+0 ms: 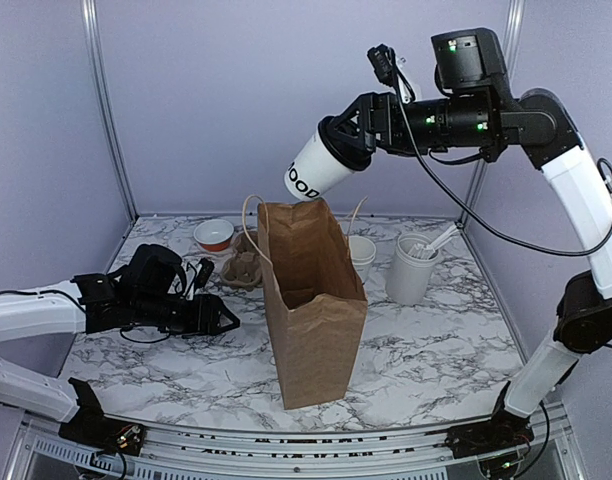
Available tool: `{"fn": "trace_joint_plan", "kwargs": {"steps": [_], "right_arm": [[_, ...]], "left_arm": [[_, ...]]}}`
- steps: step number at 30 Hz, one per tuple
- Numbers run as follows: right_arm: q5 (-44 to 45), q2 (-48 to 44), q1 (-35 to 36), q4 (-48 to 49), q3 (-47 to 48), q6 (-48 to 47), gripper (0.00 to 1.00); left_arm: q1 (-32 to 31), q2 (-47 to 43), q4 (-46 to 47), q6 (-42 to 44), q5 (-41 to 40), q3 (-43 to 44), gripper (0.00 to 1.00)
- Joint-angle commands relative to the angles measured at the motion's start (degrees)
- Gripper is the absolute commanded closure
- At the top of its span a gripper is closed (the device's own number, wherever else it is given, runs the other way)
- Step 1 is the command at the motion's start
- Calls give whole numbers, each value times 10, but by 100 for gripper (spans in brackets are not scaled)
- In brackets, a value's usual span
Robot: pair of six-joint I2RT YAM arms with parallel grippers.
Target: Pack the takeout coffee
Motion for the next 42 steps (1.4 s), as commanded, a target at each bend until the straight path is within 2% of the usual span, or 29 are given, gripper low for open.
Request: {"fn": "trace_joint_plan", "kwargs": {"steps": [1,9,20,29,42], "right_arm": [[33,-4,25,11,-22,19,32],[60,-33,63,4,-94,46,32],[57,-51,78,4,-165,70,32],[49,-41,83,-8,-177,73,32],[57,-9,98,-27,-146,71,33]], "left_arm": [[-12,12,30,-7,11,-15,39],[-31,30,42,-7,18,-26,39],[-52,43,51,-7,24,-38,39],[-67,46,63,-6,44,-55,39],[-110,77,93,-1,69,-59,39]]}}
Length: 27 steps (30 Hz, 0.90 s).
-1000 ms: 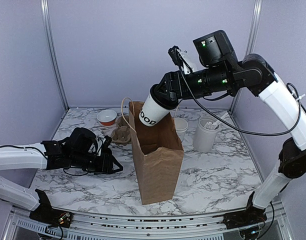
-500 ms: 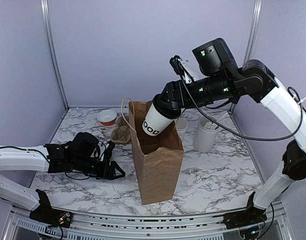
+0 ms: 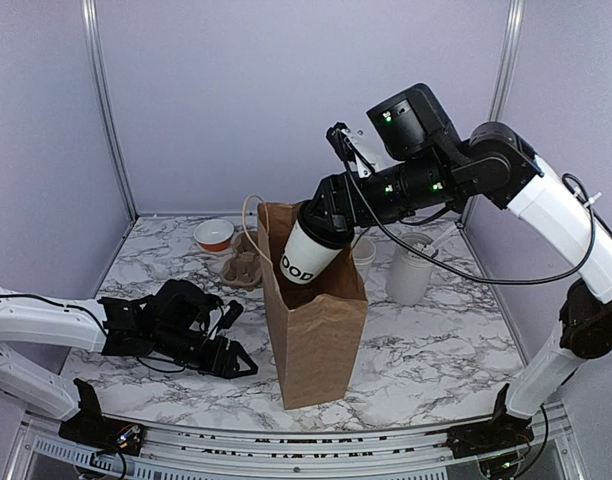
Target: Pack the takeout coffee
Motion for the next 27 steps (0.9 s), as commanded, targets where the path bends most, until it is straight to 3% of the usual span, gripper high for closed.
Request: {"fn": "trace_joint_plan", "kwargs": {"steps": [1,27], "right_arm": [[8,18,15,-18,38,1,33],[43,91,17,-128,106,-13,34]], "left_arm": [[-12,16,23,9,15,-1,39],[-68,125,92,33,37,72,39]]}}
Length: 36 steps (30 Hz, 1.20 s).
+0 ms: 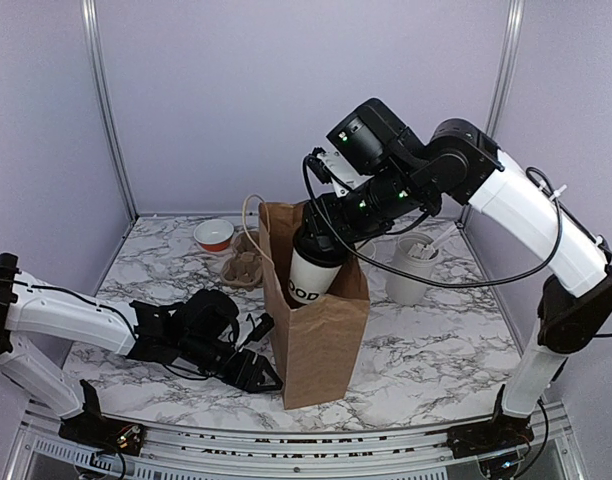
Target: Pack the takeout coffee
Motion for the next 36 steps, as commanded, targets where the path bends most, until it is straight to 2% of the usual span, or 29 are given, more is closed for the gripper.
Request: {"fn": "trace_joint_plan", "kwargs": {"steps": [1,7,16,23,26,36], "right_arm": [[15,6,2,-27,30,-9,34],[6,13,-13,-39,33,-16,34],[-11,9,-32,-33,-8,-31,34],[-19,4,-35,-28,-48,-51,34],[-22,5,-36,-22,-66,-58,34],[-35,-3,-42,-8,-104,-61,34]], "left_arm": [[-8,23,40,11,12,28,39],[-23,51,71,2,15,59,39],[-29,50,84,-5,10,52,39],[-25,5,25,20,-40,50,39],[-3,-36,-11,37,-60,56,39],[34,-148,-63,27,-69,116,40]]}}
